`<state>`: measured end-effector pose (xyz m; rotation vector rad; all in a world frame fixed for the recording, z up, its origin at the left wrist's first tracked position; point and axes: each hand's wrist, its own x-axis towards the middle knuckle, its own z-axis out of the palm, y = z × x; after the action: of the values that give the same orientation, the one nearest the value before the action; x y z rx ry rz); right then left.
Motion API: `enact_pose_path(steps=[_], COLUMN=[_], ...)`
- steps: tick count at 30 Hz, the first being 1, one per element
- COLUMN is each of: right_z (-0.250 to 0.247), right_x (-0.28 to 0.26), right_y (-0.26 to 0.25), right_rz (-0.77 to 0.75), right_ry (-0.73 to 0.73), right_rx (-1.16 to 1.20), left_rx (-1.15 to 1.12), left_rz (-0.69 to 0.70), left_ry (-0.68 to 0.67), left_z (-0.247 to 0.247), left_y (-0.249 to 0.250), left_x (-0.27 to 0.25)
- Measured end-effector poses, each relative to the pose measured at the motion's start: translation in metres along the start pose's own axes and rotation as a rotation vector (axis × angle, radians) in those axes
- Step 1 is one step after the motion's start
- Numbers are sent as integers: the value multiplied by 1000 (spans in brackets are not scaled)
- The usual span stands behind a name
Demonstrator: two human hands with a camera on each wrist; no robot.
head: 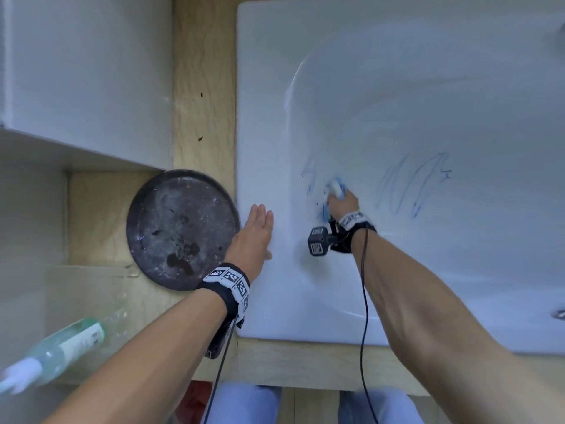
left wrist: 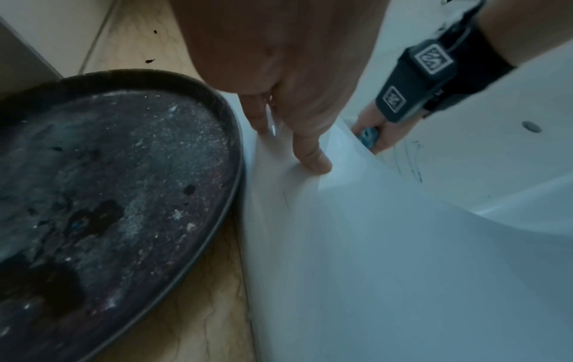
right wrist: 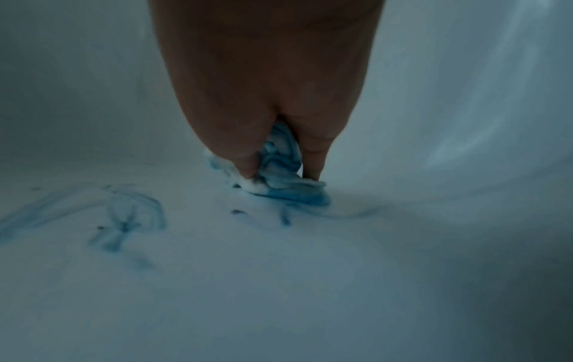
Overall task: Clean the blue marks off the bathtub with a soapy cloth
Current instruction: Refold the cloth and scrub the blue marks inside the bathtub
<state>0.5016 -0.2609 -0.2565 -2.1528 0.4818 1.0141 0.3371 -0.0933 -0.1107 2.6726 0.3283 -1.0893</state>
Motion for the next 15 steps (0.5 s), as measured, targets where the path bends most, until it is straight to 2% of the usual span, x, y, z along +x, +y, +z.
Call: enact_pose_path(steps=[2,4,7,9,11,13,15], right_z=[1,0,3,10,15,10,0], right_x=[-16,-27,-47,-60,-61,-49,-32], right_y=[11,-2,-49,-75,-80,-74,-67], right_rz=[86,77,-170,-406,-561,-525,-297], right_ry=[-7,0,82,44,24,49,117], right_rx=[55,155,315,422,397,351,255], left_rx=[15,22,12,2,22,37,41], left_rz=[-12,-15,-12,-10,-6,-5,-17], left_ry=[-10,-12,-16,-5,8,8,0], left_z=[-1,-1,1,2,2,2,2], left_y=[2,3,1,-1,0,0,1], left_x=[2,4,4,3,3,2,3])
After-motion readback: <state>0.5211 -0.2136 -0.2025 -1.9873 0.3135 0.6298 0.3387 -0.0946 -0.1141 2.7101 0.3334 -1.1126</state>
